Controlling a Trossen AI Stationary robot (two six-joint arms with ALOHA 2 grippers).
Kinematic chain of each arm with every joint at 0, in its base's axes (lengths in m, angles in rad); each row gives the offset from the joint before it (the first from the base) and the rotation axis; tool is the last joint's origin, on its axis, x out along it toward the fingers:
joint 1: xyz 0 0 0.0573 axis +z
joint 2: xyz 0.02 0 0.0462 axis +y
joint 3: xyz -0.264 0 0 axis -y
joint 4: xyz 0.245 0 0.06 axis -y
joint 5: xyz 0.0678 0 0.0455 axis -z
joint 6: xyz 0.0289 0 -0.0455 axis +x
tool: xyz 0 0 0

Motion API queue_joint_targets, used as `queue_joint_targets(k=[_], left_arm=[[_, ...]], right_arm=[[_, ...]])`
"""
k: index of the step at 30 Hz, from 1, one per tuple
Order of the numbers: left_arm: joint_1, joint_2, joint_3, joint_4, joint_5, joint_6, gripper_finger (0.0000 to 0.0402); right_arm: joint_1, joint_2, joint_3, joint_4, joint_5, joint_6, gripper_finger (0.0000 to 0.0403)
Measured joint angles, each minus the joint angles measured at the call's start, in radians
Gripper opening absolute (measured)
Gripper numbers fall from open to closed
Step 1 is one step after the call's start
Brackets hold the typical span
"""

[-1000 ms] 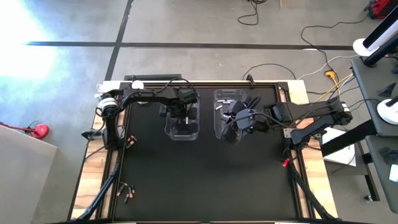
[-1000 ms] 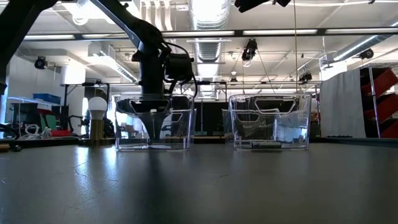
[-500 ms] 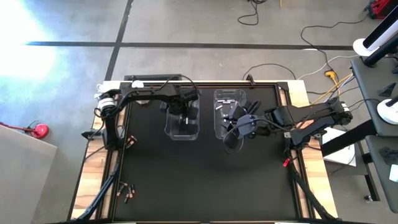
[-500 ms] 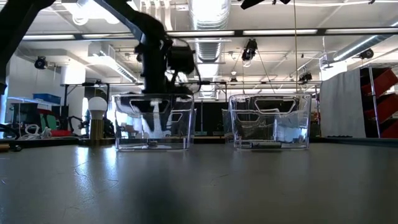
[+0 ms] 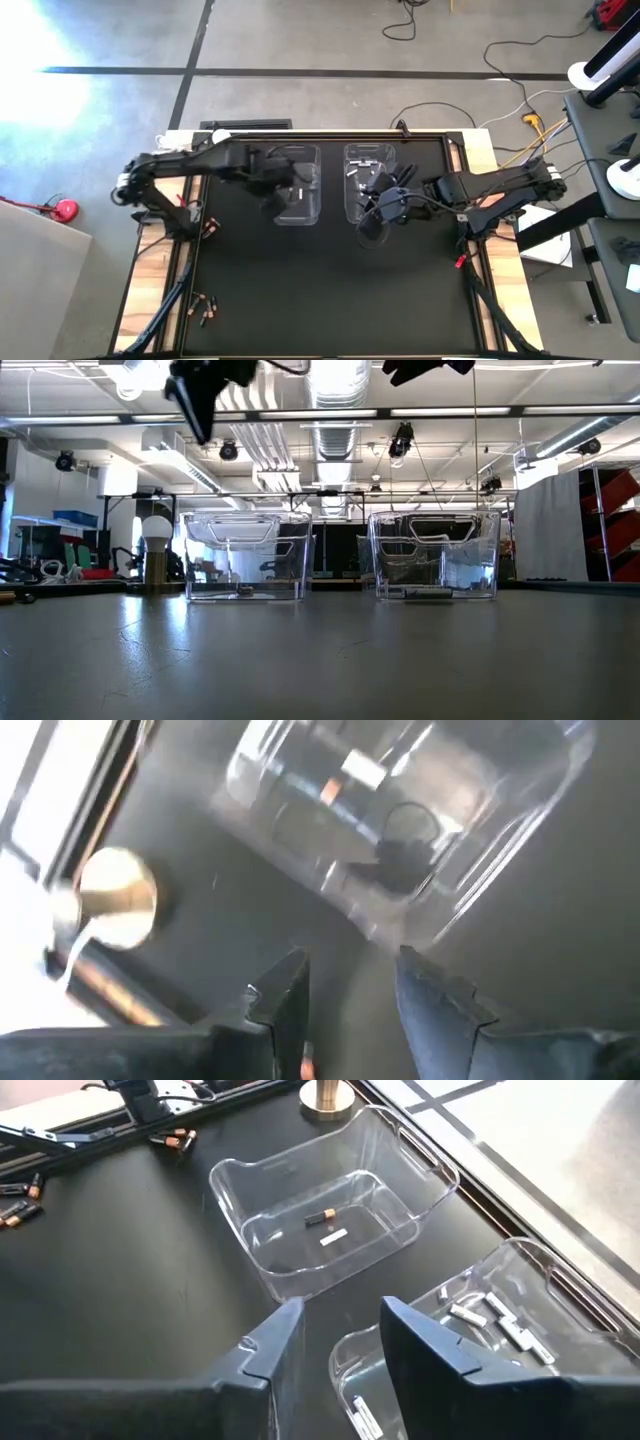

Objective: Sort batteries
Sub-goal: Put the black battery into the left transparent bin

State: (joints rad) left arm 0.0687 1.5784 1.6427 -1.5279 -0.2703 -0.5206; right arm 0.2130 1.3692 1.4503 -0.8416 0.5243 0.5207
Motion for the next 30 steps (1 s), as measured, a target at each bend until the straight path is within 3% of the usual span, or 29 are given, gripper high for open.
queue_joint_targets(k=[7, 13, 18, 22, 30], left_arm=[[-0.009, -0.218, -0.399, -0.001, 0.055, -0.368, 0.0127], [0.001, -0.347, -0.679, 0.032, 0.18, -0.444, 0.0134], [0.042, -0.352, -0.848, 0.125, 0.318, -0.403, 0.0161], [0.05, -0.292, -0.806, 0.151, 0.271, -0.303, 0.0167], [0.049, -0.221, -0.773, 0.202, 0.255, -0.304, 0.0166]], right_arm=[[-0.009, 0.01, -0.001, 0.093, 0.008, 0.003, 0.0135], [-0.009, 0.023, -0.001, 0.189, 0.009, 0.002, 0.0154], [-0.027, 0.027, 0.0, 0.211, 0.009, 0.003, 0.0157], [-0.034, 0.036, 0.0, 0.247, 0.01, 0.003, 0.0151], [-0.021, 0.062, 0.0, 0.249, -0.009, 0.106, 0.0141]])
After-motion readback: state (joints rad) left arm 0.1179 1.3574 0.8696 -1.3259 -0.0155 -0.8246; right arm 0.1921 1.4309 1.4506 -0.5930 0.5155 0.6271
